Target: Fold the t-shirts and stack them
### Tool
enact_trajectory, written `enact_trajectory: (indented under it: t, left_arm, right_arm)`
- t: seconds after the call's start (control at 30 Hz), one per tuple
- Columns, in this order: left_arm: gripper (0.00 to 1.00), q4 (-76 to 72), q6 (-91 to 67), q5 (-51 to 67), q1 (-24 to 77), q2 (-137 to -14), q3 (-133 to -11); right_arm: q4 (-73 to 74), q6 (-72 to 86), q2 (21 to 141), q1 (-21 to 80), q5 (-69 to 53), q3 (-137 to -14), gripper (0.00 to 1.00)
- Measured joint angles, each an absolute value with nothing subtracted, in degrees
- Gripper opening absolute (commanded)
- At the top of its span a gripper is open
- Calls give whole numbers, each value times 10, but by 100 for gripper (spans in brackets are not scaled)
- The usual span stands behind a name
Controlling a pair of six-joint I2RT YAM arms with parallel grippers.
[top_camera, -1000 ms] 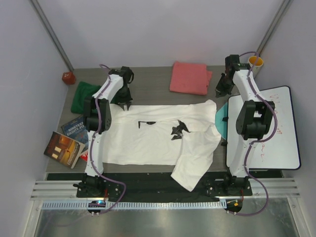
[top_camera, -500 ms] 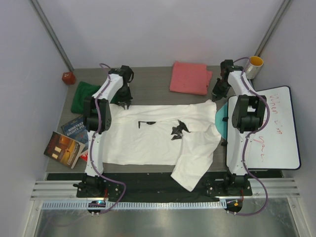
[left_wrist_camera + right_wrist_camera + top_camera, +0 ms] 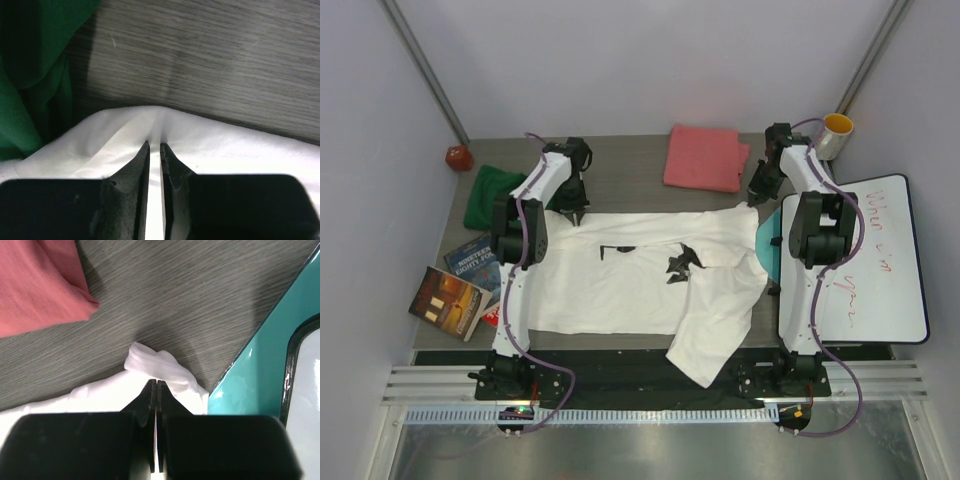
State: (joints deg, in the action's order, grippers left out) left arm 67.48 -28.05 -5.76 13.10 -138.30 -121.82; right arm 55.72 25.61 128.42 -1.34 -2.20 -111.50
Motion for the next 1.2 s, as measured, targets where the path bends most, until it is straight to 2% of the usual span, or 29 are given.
enact_trajectory:
  t: [0.03, 0.1, 0.3, 1.2]
  left_arm:
    - [10, 675, -281, -58, 131, -1384, -1218]
    - [0, 675, -281, -57, 131, -1385, -1218]
    - [0, 675, -278, -58, 131, -1386, -1218]
    - [0, 671, -280, -51, 91, -1385, -1215]
  right_arm:
    - [556, 256, 1286, -13, -22, -1115, 1]
    - [551, 256, 1289, -13, -22, -1112, 1]
    - [532, 258, 1321, -12, -20, -1098, 1]
    - [528, 291, 1329, -53, 11, -1114, 1]
